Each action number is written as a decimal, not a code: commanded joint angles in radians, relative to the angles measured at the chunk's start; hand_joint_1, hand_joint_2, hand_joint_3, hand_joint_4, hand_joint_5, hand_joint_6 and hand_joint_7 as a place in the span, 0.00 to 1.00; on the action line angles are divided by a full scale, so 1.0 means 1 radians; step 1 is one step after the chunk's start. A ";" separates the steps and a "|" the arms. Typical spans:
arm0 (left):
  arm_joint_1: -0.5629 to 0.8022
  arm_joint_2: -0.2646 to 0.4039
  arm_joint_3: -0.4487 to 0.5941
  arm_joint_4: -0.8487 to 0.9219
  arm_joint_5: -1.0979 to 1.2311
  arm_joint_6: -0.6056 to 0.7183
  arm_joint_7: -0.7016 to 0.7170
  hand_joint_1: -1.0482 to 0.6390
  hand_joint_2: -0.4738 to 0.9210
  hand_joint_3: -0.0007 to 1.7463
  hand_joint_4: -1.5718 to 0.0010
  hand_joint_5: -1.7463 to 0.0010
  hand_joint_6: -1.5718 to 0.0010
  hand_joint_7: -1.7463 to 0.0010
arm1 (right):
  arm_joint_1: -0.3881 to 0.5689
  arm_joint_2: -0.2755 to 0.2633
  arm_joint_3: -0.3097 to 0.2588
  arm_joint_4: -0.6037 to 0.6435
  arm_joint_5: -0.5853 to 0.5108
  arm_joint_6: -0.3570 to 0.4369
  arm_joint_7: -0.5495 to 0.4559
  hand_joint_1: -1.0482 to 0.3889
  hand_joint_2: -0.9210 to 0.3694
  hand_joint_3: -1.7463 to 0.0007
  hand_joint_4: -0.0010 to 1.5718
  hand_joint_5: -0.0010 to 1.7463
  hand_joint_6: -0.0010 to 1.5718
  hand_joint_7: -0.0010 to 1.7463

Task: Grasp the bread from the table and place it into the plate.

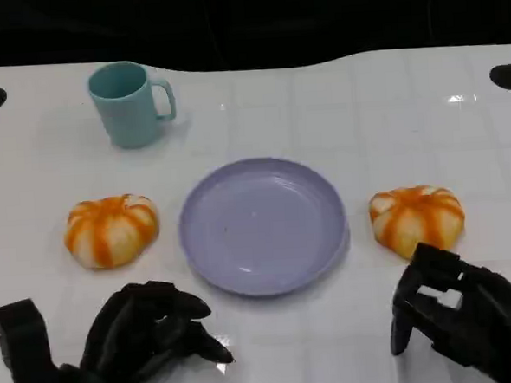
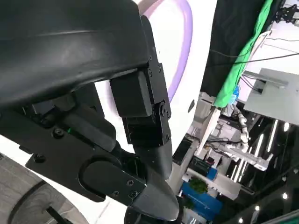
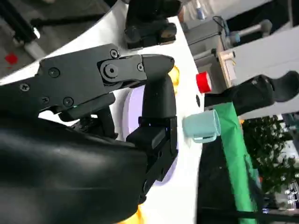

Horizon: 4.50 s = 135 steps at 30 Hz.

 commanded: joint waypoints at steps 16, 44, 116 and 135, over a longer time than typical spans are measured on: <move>0.025 0.005 -0.002 -0.005 0.004 -0.031 -0.002 0.03 0.91 0.00 0.00 0.83 0.00 0.97 | -0.080 -0.273 -0.037 -0.134 -0.774 -0.397 -0.374 0.27 0.00 0.92 0.15 0.34 0.22 0.05; 0.043 0.015 0.002 -0.055 -0.005 0.022 0.007 0.02 0.90 0.00 0.00 0.81 0.00 0.95 | -0.270 -0.366 0.207 -0.053 -1.232 -0.094 -0.506 0.16 0.00 0.99 0.11 0.12 0.12 0.00; 0.084 0.003 -0.019 -0.135 -0.003 0.062 0.041 0.02 0.88 0.00 0.00 0.81 0.00 0.95 | -0.651 -0.285 0.453 0.769 -1.140 -0.316 -1.304 0.72 0.49 0.37 0.61 1.00 0.47 1.00; 0.078 0.003 -0.022 -0.118 0.003 0.041 0.034 0.02 0.90 0.00 0.00 0.82 0.00 0.96 | -0.652 -0.228 0.395 0.558 -0.964 -0.386 -1.052 0.67 0.56 0.12 0.63 1.00 0.50 0.96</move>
